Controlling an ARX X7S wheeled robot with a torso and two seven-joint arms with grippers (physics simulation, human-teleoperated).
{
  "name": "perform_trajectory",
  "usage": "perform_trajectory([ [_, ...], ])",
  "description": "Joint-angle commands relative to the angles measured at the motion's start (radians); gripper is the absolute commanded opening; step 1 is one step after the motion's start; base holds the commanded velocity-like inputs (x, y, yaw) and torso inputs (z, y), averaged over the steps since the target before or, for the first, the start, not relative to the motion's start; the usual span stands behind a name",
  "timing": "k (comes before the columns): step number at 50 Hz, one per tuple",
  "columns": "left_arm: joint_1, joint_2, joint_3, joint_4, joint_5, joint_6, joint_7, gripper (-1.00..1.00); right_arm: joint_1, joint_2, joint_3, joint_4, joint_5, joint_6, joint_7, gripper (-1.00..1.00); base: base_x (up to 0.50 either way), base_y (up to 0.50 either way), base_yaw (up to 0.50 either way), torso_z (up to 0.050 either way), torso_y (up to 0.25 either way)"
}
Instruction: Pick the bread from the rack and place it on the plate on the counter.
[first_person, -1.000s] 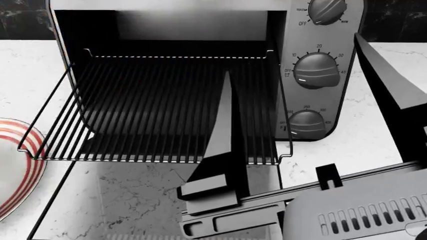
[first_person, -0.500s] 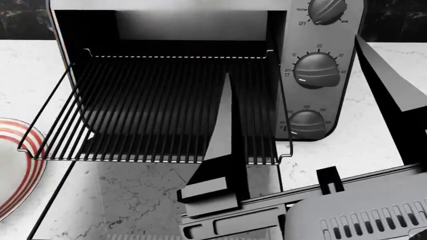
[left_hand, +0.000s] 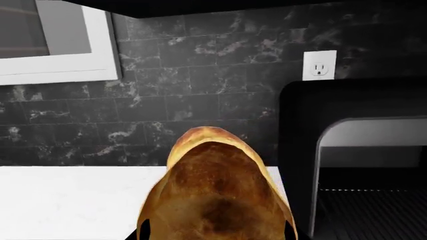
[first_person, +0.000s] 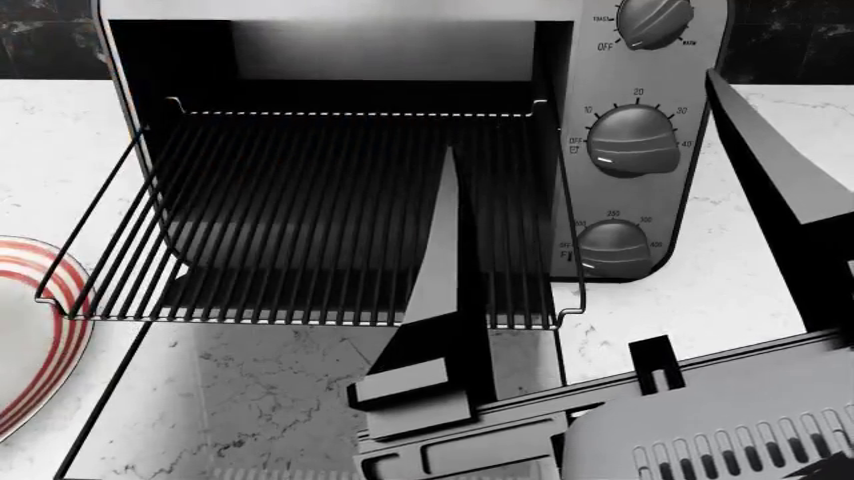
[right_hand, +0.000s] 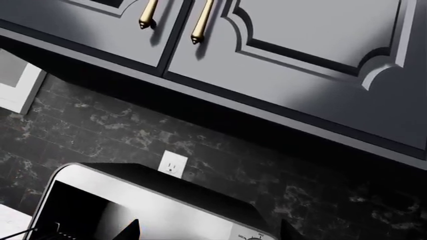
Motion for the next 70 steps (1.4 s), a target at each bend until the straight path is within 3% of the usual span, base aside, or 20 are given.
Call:
perform_trajectory([
  [1,-0.103,0.030,0.112,-0.093,0.075,-0.012,0.032,-1.00,0.032,-0.009,-0.048,0.002,-0.007,-0.021,0.009,1.00,0.00,0.00,0.00,0.000,0.000],
  [32,-0.351,0.120,0.353,-0.351,0.347,-0.048,0.225,-1.00,0.057,-0.029,-0.077,0.008,0.004,-0.033,0.013,1.00,0.00,0.00,0.00,0.000,0.000],
  [41,-0.351,0.123,0.435,-0.485,0.524,0.062,0.392,-1.00,0.077,-0.035,-0.080,0.001,0.016,-0.031,0.018,1.00,0.00,0.00,0.00,0.000,0.000],
  [49,-0.400,0.157,0.531,-0.561,0.630,0.084,0.463,-1.00,0.089,-0.041,-0.098,0.003,0.017,-0.039,0.020,1.00,0.00,0.00,0.00,0.000,0.001],
  [70,-0.375,0.143,0.481,-0.550,0.583,0.069,0.402,-1.00,0.173,-0.071,-0.213,0.000,0.000,-0.097,0.048,1.00,0.00,0.00,0.00,0.005,-0.138],
])
